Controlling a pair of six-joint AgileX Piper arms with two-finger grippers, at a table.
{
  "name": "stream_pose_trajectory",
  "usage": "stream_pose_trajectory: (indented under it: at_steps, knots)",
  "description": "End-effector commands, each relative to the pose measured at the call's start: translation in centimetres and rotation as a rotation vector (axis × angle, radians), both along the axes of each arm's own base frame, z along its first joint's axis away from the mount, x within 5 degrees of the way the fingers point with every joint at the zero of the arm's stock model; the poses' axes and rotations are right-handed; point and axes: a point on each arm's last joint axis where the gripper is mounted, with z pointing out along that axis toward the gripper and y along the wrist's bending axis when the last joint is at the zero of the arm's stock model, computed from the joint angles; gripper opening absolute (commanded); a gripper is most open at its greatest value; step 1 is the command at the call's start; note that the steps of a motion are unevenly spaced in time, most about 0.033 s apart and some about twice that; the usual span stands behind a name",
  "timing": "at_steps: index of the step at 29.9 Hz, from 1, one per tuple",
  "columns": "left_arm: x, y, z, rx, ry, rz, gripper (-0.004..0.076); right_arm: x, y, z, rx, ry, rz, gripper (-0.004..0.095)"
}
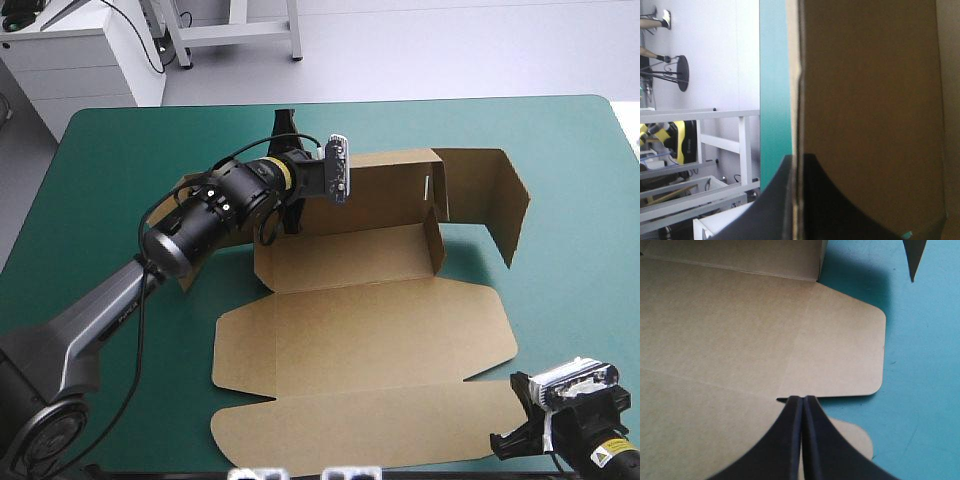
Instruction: Fold the box
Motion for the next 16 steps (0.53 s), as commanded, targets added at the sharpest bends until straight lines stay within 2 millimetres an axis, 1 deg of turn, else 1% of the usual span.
stream_pose_trajectory:
  at_steps: [1, 5, 8, 11, 16]
  knots:
    - [-2.0, 0.9, 3.1, -0.099, -0.191, -0.068, -0.0008, 0.3, 0.0, 1.0, 0.018, -0.058, -0.007, -0.002]
    - [-2.8, 1.4, 1.7, -0.114, -0.191, -0.083, -0.0008, 0.3, 0.0, 1.0, 0.022, -0.057, -0.01, -0.002]
    - [-2.8, 1.6, 0.3, -0.087, -0.174, -0.075, -0.0008, 0.3, 0.0, 1.0, 0.025, -0.061, -0.014, -0.002]
    - [-2.8, 1.7, -0.6, -0.092, -0.174, -0.059, -0.0009, 0.4, 0.0, 1.1, 0.061, -0.065, -0.04, -0.002]
    - [-2.6, 1.6, -0.7, -0.086, -0.218, -0.068, -0.0008, 0.7, -0.2, 1.6, 0.116, -0.107, -0.09, -0.002]
